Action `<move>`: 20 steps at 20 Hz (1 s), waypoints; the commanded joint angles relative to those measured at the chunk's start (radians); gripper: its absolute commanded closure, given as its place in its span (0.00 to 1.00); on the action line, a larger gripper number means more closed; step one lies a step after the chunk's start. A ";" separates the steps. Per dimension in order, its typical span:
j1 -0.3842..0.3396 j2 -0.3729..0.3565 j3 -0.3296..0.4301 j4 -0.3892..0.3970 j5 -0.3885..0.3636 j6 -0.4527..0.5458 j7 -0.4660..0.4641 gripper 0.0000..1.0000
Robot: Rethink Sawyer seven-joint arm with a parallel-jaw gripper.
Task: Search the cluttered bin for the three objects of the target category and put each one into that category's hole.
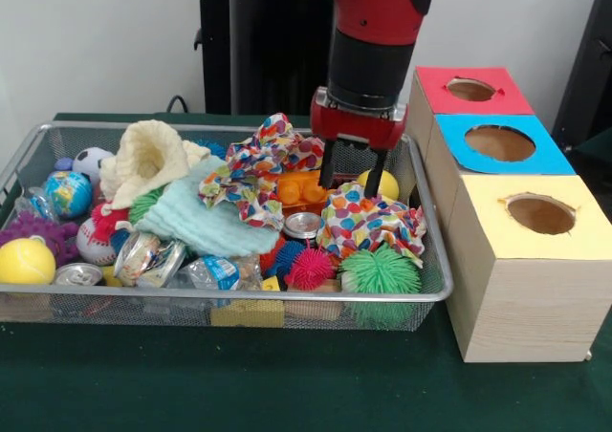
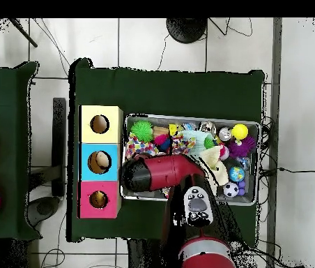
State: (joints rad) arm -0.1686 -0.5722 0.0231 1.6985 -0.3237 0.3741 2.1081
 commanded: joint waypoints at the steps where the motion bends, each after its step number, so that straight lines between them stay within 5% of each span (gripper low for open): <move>1: 0.016 0.128 -0.051 -0.057 0.067 -0.128 0.231 0.00; 7: 0.003 0.195 -0.038 -0.071 0.113 -0.242 0.215 0.00; 15: -0.061 0.210 0.062 -0.024 0.205 -0.229 0.169 0.00; 20: -0.037 0.218 0.036 -0.029 0.189 -0.280 0.142 0.00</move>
State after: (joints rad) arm -0.2090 -0.4354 -0.0207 1.6895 -0.1685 0.1647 2.1081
